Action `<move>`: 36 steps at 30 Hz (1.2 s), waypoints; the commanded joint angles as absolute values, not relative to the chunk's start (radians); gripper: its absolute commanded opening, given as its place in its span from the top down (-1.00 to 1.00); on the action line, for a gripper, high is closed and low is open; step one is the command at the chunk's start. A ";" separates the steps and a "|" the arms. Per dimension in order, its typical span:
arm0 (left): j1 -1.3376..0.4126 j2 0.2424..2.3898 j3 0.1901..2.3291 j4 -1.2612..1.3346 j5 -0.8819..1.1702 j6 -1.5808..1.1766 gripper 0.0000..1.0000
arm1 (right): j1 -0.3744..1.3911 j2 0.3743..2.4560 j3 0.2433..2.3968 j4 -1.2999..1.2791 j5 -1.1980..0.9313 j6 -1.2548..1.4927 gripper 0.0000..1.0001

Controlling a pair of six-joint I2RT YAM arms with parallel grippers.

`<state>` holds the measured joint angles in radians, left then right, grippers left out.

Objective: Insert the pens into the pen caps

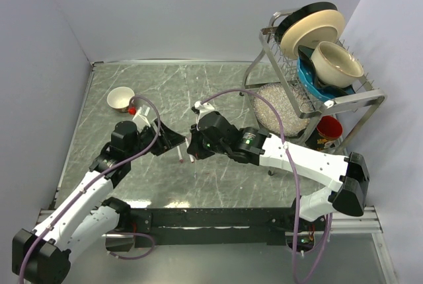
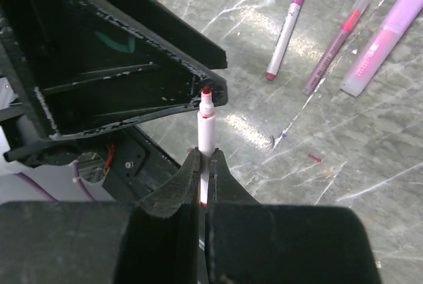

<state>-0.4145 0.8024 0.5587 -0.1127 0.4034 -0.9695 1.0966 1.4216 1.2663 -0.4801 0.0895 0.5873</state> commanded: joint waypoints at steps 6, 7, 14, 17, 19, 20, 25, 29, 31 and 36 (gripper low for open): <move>-0.436 0.770 0.545 -0.020 0.419 -1.003 -0.37 | 1.117 1.417 1.316 -0.474 0.115 0.615 1.00; -0.436 0.769 0.546 -0.020 0.417 -1.005 -0.39 | 1.118 1.417 1.316 -0.476 0.117 0.615 1.00; -0.437 0.744 0.580 -0.087 0.345 -1.008 -0.57 | 1.118 1.410 1.301 -0.479 0.133 0.646 1.00; -0.436 0.735 0.587 -0.089 0.330 -1.019 -0.60 | 1.118 1.404 1.298 -0.474 0.132 0.652 1.00; -0.436 0.730 0.586 -0.069 0.348 -1.020 -0.58 | 1.118 1.401 1.296 -0.468 0.130 0.653 1.00; -0.436 0.727 0.581 -0.043 0.360 -1.023 -0.55 | 1.118 1.404 1.298 -0.468 0.127 0.650 1.00; -0.436 0.716 0.572 -0.011 0.388 -1.029 -0.48 | 1.118 1.413 1.305 -0.465 0.118 0.652 1.00; -0.436 0.706 0.565 0.017 0.394 -1.037 -0.47 | 1.118 1.416 1.307 -0.462 0.113 0.655 1.00; -0.436 0.698 0.572 0.003 0.380 -1.032 -0.50 | 1.118 1.419 1.305 -0.466 0.115 0.657 1.00; -0.437 0.687 0.581 -0.026 0.360 -1.028 -0.57 | 1.118 1.417 1.302 -0.460 0.109 0.666 1.00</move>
